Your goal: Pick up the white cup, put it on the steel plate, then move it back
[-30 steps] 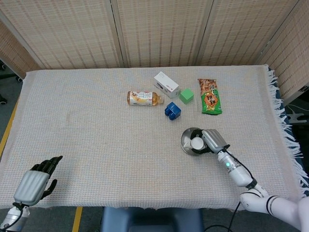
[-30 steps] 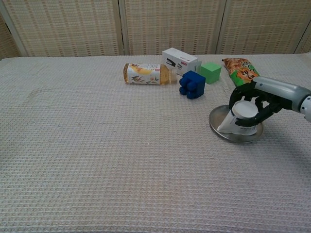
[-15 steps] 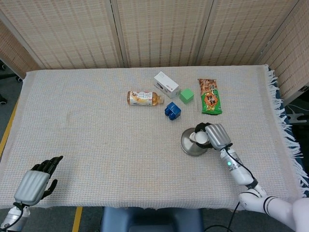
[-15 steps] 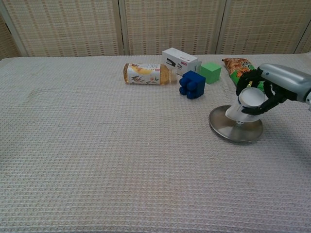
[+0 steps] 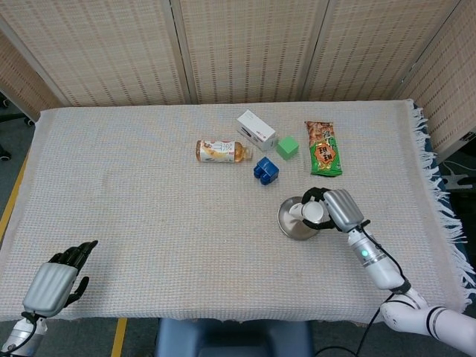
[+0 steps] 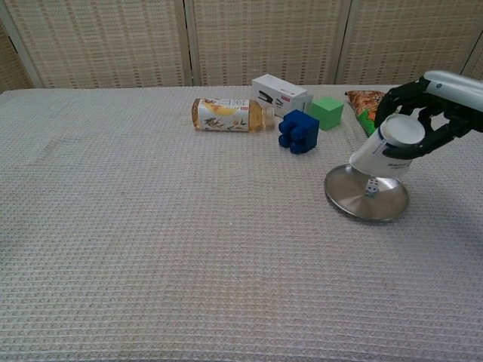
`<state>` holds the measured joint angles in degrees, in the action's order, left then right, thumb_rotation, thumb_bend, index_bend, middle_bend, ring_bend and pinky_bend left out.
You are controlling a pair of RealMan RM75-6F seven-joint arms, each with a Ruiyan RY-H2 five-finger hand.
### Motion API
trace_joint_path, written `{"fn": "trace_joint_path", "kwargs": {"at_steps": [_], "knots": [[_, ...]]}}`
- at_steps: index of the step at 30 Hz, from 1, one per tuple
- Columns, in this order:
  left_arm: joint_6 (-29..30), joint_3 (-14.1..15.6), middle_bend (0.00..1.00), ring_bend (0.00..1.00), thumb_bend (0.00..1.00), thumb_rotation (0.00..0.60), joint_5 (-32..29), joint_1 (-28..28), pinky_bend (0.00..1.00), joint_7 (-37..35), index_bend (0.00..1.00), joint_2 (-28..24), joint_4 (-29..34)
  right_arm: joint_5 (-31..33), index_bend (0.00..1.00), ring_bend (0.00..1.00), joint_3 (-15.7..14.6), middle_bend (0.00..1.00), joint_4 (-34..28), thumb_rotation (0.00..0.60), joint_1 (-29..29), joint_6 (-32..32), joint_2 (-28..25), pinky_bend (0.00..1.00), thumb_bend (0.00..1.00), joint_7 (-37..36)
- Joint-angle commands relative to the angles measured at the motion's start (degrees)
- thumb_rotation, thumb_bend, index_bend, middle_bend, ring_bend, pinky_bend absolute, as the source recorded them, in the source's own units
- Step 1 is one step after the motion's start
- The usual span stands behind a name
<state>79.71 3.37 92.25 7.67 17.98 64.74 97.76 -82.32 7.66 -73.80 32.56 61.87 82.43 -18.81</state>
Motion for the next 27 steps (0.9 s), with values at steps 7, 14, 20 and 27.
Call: {"fn": "trace_joint_path", "kwargs": {"at_steps": [7, 14, 20, 27], "knots": [[-0.3, 0.1, 0.14, 0.21, 0.45, 0.6, -0.1, 0.1, 0.38, 0.5, 0.07, 0.0, 0.2, 5.6, 0.53, 0.47, 1.8, 0.5, 3.0, 0.6, -3.6, 4.1, 0.6, 0.7, 0.12, 10.1], [-0.5, 0.0, 0.14, 0.21, 0.45, 0.6, -0.4, 0.1, 0.38, 0.9, 0.07, 0.1, 0.3, 6.3, 0.53, 0.47, 1.8, 0.5, 14.4, 0.6, -3.3, 1.0, 4.7, 0.7, 0.12, 3.5], [-0.5, 0.0, 0.14, 0.21, 0.45, 0.6, -0.4, 0.1, 0.38, 0.8, 0.07, 0.1, 0.4, 6.0, 0.45, 0.41, 1.0, 0.5, 22.9, 0.6, -2.6, -3.4, 8.0, 0.68, 0.12, -3.2], [-0.6, 0.0, 0.14, 0.21, 0.45, 0.6, -0.5, 0.1, 0.38, 0.8, 0.07, 0.0, 0.4, 4.2, 0.31, 0.28, 0.3, 0.39, 26.8, 0.6, -1.8, -5.8, 9.5, 0.6, 0.12, -10.7]]}}
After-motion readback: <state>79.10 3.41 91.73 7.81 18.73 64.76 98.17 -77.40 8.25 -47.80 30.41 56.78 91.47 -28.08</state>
